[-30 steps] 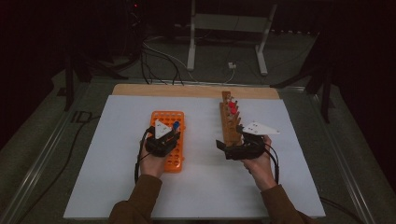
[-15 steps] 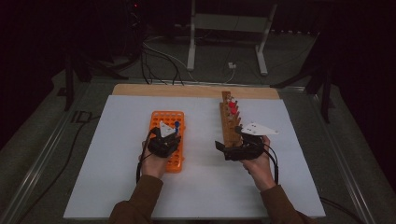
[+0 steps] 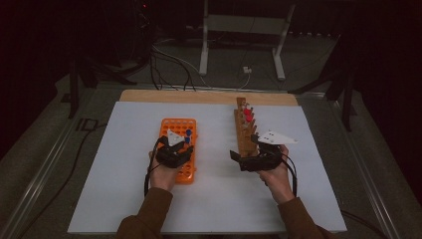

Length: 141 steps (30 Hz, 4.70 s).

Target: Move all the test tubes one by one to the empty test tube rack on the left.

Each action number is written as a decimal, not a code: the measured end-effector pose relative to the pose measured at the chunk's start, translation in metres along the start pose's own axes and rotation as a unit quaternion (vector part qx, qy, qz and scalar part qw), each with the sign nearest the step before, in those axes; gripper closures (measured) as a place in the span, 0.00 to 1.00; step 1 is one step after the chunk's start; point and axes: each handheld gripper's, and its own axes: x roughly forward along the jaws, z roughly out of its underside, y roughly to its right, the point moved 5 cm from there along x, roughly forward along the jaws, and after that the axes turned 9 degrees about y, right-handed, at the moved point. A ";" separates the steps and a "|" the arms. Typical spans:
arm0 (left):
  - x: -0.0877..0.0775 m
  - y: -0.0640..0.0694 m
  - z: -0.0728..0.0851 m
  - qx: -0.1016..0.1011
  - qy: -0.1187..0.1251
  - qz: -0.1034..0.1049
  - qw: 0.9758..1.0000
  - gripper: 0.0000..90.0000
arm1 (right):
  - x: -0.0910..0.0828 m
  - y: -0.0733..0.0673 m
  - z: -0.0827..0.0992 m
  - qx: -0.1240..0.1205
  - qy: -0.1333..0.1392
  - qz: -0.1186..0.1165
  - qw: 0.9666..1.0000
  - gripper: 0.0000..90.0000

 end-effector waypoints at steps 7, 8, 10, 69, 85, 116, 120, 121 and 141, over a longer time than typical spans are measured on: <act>-0.018 -0.002 -0.003 -0.019 0.047 0.025 0.998 0.56 | -0.001 0.001 -0.001 0.001 0.001 0.001 1.000 0.00; -0.022 -0.004 -0.004 -0.022 0.055 0.024 0.998 0.54 | -0.001 0.001 -0.001 0.001 0.002 0.002 1.000 0.00; -0.029 -0.007 -0.006 -0.030 0.071 0.031 0.997 0.52 | -0.001 0.001 -0.001 0.001 0.002 0.002 1.000 0.00; -0.077 -0.039 -0.009 -0.047 0.158 -0.004 0.986 0.00 | 0.060 0.089 -0.009 -0.004 -0.046 0.130 0.990 0.67; -0.075 -0.037 -0.008 -0.043 0.152 -0.003 0.987 0.00 | 0.066 0.092 -0.002 -0.001 -0.055 0.138 0.989 0.83; -0.072 -0.030 -0.008 -0.030 0.148 -0.002 0.989 0.00 | 0.022 0.062 -0.053 -0.037 0.037 0.095 0.994 0.83; -0.072 -0.028 -0.008 -0.027 0.148 -0.001 0.989 0.00 | 0.021 0.055 -0.052 -0.040 0.034 0.083 0.995 0.83; -0.071 -0.028 -0.008 -0.027 0.148 -0.001 0.989 0.00 | 0.022 0.053 -0.051 -0.039 0.034 0.079 0.996 0.83; -0.067 -0.013 -0.011 -0.010 0.148 0.004 0.989 0.01 | 0.029 0.009 -0.031 -0.042 0.004 0.009 0.999 0.83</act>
